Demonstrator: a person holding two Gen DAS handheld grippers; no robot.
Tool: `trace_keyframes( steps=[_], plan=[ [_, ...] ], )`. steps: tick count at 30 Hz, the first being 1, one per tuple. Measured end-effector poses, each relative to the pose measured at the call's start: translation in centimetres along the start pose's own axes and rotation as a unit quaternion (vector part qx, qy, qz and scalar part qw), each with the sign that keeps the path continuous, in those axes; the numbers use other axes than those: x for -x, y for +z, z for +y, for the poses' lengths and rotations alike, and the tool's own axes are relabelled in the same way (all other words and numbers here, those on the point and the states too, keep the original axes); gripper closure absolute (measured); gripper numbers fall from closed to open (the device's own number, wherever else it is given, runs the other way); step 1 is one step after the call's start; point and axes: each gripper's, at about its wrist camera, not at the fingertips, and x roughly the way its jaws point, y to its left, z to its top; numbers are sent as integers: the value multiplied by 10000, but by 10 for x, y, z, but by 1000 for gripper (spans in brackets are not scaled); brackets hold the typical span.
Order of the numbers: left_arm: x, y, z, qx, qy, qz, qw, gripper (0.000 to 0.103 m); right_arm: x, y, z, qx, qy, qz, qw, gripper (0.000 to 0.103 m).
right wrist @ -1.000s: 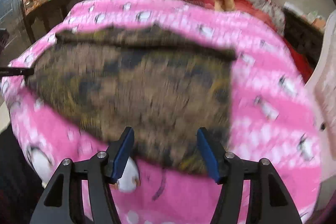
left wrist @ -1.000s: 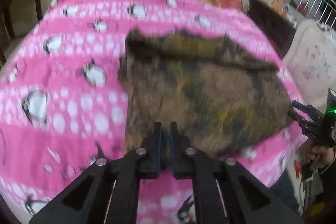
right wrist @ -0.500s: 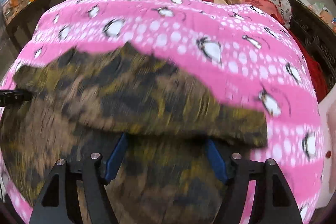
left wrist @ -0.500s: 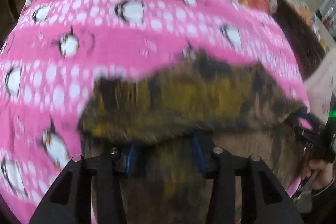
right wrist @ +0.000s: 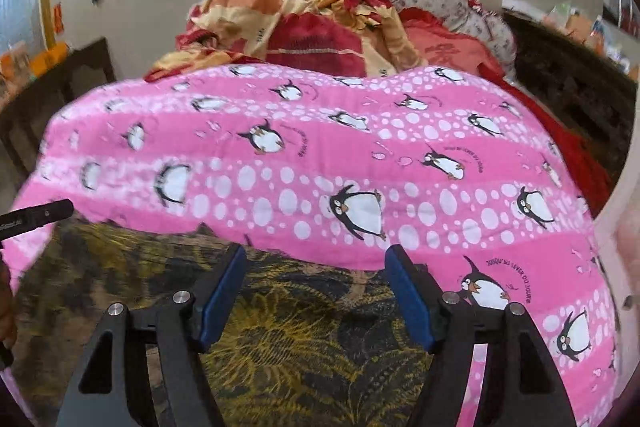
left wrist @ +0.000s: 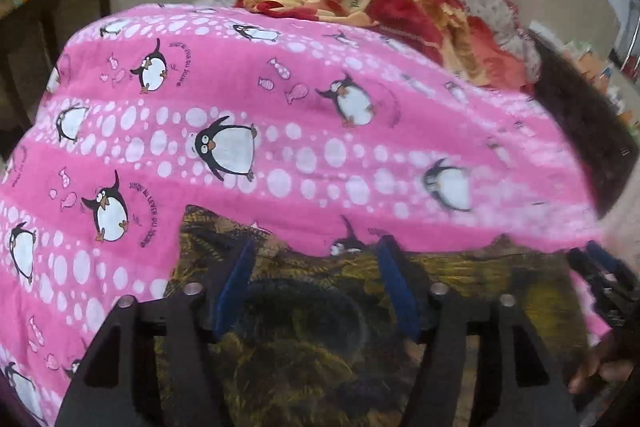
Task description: Fold small clothes
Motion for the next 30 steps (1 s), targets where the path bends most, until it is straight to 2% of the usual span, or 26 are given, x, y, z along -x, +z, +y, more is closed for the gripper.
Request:
trace_keyframes(
  steps=[1, 2, 3, 4, 6, 9, 12, 14, 16, 17, 18, 20, 23, 26, 28, 30],
  plan=[
    [-11, -6, 2, 0, 216, 25, 9998, 35, -13, -2, 2, 75, -92, 140, 9998, 27],
    [-18, -11, 5, 64, 287, 89, 9995, 35, -29, -7, -2, 54, 4, 398, 9992, 27],
    [-27, -18, 12, 181, 225, 194, 9994, 33, -42, -13, -6, 4, 161, 688, 9975, 27],
    [-26, -22, 17, 287, 97, 96, 9995, 33, -57, -18, -13, -165, 303, 1012, 9943, 27],
    [-25, -22, 20, 347, 87, 48, 9993, 33, -59, -15, -21, -369, 416, 958, 9938, 22],
    [-30, -20, 14, 225, 266, 82, 9994, 30, -64, -14, -15, -196, 377, 1025, 9938, 17],
    [-32, -18, 13, 216, 293, 98, 9993, 28, -64, -13, -17, -236, 435, 1051, 9932, 16],
    [-32, -16, 14, 229, 259, 123, 9993, 28, -57, -8, -15, -164, 284, 1058, 9938, 19],
    [-32, -14, 14, 179, 296, 212, 9992, 28, -34, -4, -5, 2, -127, 737, 9972, 22],
    [-25, -11, 13, 196, 343, 207, 9990, 28, -19, -2, -1, 41, -153, 535, 9984, 22],
    [-12, -9, 5, 221, 356, 42, 9991, 29, -6, -1, 5, 59, -69, 367, 9993, 21],
    [10, -11, -12, 191, 127, -246, 9994, 28, 8, 0, 23, 111, 31, 253, 9996, 16],
    [11, -21, -44, -24, -237, -215, 9995, 28, -7, 0, 52, 169, -93, 526, 9984, 16],
    [-24, -44, -49, -142, 173, 206, 9995, 28, -49, -22, 56, 195, -607, 1083, 9921, 15],
    [-22, -46, -44, -47, 23, 27, 10000, 26, -48, -25, 41, -243, -252, 925, 9951, 13],
    [-21, -46, -39, 29, -42, 39, 10000, 26, -40, -22, 30, -459, -67, 823, 9955, 16]
  ],
)
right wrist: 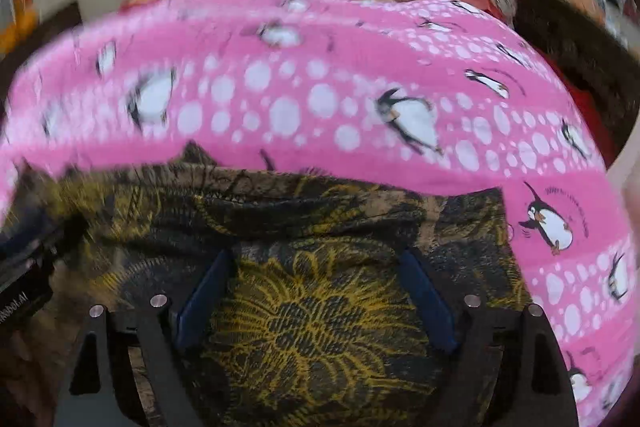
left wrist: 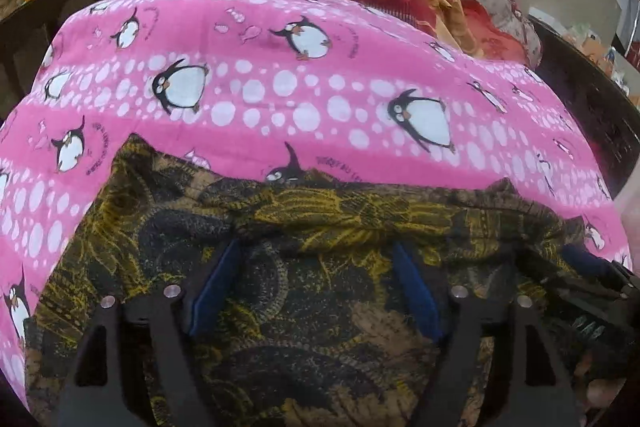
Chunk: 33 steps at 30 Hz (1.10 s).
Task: Fold small clothes
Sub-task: 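Smooth the folded shirt flat with both open grippers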
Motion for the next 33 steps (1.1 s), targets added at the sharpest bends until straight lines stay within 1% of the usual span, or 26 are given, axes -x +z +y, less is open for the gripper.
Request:
trace_keyframes(
  steps=[3, 4, 5, 6, 7, 8, 9, 10, 11, 12, 13, 14, 17, 19, 20, 21, 22, 24, 26, 27, 28, 29, 30, 32, 33],
  plan=[
    [11, 0, 2, -69, 0, 166, 9998, 26, 26, -7, -6, -46, -29, -194, 9998, 18],
    [19, -2, 4, -85, -71, 198, 9997, 26, 40, -15, -9, -32, 59, -271, 9996, 18],
    [32, -6, 7, -186, -165, 97, 9996, 26, 50, -20, -9, 42, 143, -344, 9993, 17],
    [40, -10, 10, -315, -134, -42, 9994, 23, 59, -28, -10, 208, 115, -425, 9988, 15],
    [46, -15, 16, -439, 16, -138, 9989, 18, 64, -39, -12, 446, -90, -517, 9976, 13],
    [48, -18, 25, -504, 184, -149, 9984, 18, 63, -49, -11, 666, -255, -568, 9958, 9],
    [46, -23, 35, -548, 358, -90, 9978, 18, 54, -60, -16, 875, -321, -491, 9944, 6],
    [42, -29, 44, -513, 389, 20, 9979, 18, 42, -67, -28, 770, 7, -255, 9967, 6],
    [40, -33, 54, -394, 198, 118, 9990, 18, 45, -67, -39, 464, 385, -265, 9978, 5],
    [45, -34, 59, -322, 25, 23, 9995, 17, 48, -61, -53, 123, 625, -343, 9974, 5],
    [47, -35, 58, -341, 23, -6, 9994, 16, 46, -60, -57, -4, 637, -316, 9975, 5],
    [45, -36, 54, -418, 146, 27, 9990, 16, 43, -61, -57, -46, 603, -252, 9978, 5],
    [41, -38, 44, -589, 393, 43, 9975, 14, 44, -63, -41, 325, 229, -305, 9987, 5],
    [42, -38, 43, -574, 391, 42, 9976, 13, 51, -64, -33, 508, 7, -409, 9979, 5],
    [43, -38, 44, -556, 373, 39, 9977, 13, 53, -59, -32, 573, -114, -477, 9971, 7],
    [42, -38, 44, -553, 365, 36, 9978, 13, 62, -59, -26, 654, -213, -613, 9957, 7],
    [42, -38, 44, -554, 360, 34, 9978, 13, 75, -60, -18, 732, -131, -797, 9940, 7],
    [41, -38, 44, -554, 359, 35, 9978, 13, 93, -65, -7, 876, 244, -973, 9911, 6],
    [42, -38, 44, -558, 366, 32, 9978, 13, 92, -75, -1, 1011, 458, -801, 9906, 4],
    [42, -38, 44, -553, 357, 35, 9978, 12, 82, -80, 1, 1069, 505, -618, 9911, 4],
    [42, -38, 44, -550, 352, 35, 9979, 12, 64, -88, 2, 1135, 475, -342, 9918, 3],
    [43, -38, 44, -547, 345, 29, 9979, 12, 55, -93, 2, 1198, 472, -271, 9913, 2],
    [42, -38, 44, -552, 353, 33, 9978, 12, 58, -91, 3, 1240, 509, -373, 9903, 0],
    [42, -38, 45, -551, 349, 35, 9979, 12, 55, -88, 4, 1251, 460, -290, 9907, 0],
    [42, -38, 45, -555, 353, 34, 9978, 12, 54, -89, 5, 1296, 416, -329, 9902, 0]
  ],
)
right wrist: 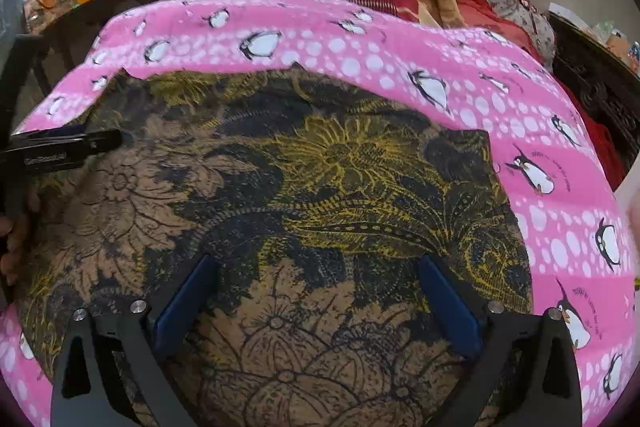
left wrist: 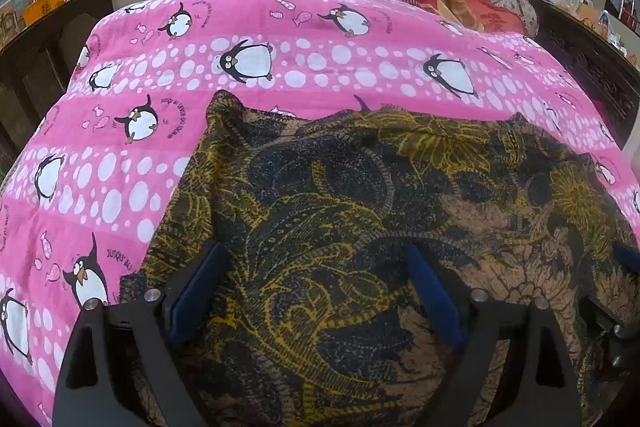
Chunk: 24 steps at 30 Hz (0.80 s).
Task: Fold small clothes
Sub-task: 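Smooth the folded shirt flat with both open grippers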
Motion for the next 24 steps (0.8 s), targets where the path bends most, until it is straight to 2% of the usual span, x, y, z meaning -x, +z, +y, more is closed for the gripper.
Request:
trace_keyframes(
  steps=[5, 24],
  plan=[
    [1, 0, 0, 4, -8, -3, 10000, 12, 1, -1, -7, -141, 162, -107, 9997, 0],
    [-2, 2, -1, 36, -136, 2, 9999, 9, -2, 0, 7, -37, -55, 29, 10000, 0]
  ],
)
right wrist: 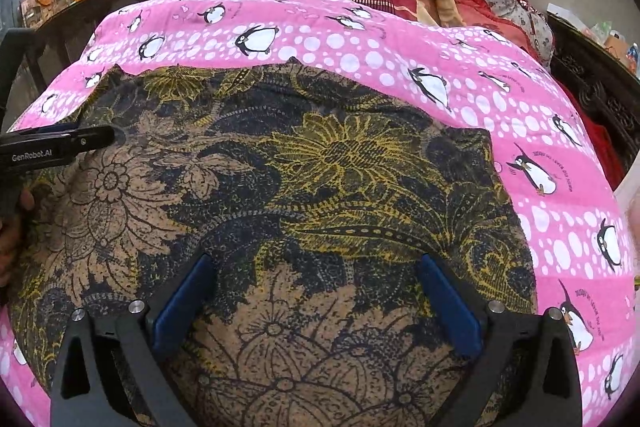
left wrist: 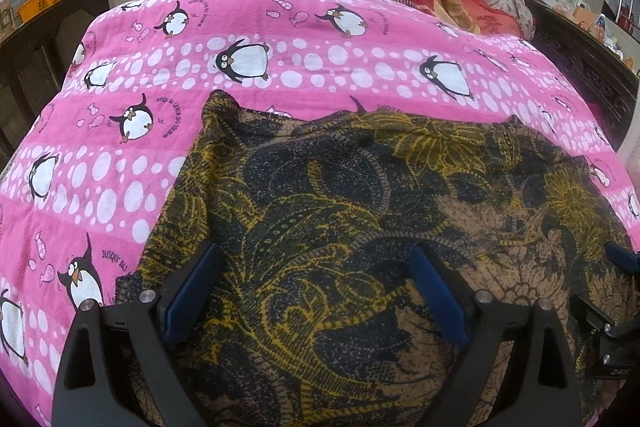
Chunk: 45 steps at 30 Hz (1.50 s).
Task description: Fold small clothes
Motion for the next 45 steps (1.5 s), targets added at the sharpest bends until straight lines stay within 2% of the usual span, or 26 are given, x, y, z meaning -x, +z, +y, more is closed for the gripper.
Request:
trace_keyframes(
  steps=[23, 26, 28, 30, 32, 34, 36, 39, 41, 42, 43, 45],
  plan=[
    [-4, 1, -6, -119, 142, 105, 9998, 4, -1, 2, 1, 21, -55, 31, 10000, 0],
    [-3, 5, -6, -180, 145, 253, 9994, 3, 0, 2, 1, 19, -65, 9, 10000, 0],
    [10, 7, -1, -191, 63, 388, 9990, 5, 1, 0, 1, 11, -58, -31, 10000, 0],
    [51, 2, 17, 72, 64, 164, 9998, 5, 4, -2, 0, -13, -40, -80, 10000, 0],
    [89, -14, 38, 374, -175, 11, 9991, 5, 6, -3, 0, -20, -52, -118, 9999, 0],
    [120, -41, 58, 684, -538, 71, 9962, 5, 7, -3, 0, -11, -71, -134, 9999, 0],
    [137, -75, 77, 1056, -969, 310, 9892, 5, 7, -3, 0, -16, -63, -140, 9999, 0],
    [135, -114, 87, 1595, -1543, 723, 9724, 5, 7, -4, 0, -46, -28, -164, 9999, 0],
    [119, -131, 84, 1870, -1924, 1084, 9572, 5, 7, -4, 0, -54, -19, -162, 9999, 0],
    [111, -135, 83, 1971, -2060, 1107, 9521, 3, 7, -4, -1, -54, -18, -161, 9999, 0],
    [111, -134, 83, 1958, -2098, 963, 9531, 0, 7, -4, -1, -56, -16, -165, 9998, 0],
    [107, -128, 86, 2165, -2265, 903, 9453, 0, 7, -3, 0, -54, -18, -158, 9999, 0]
  ],
)
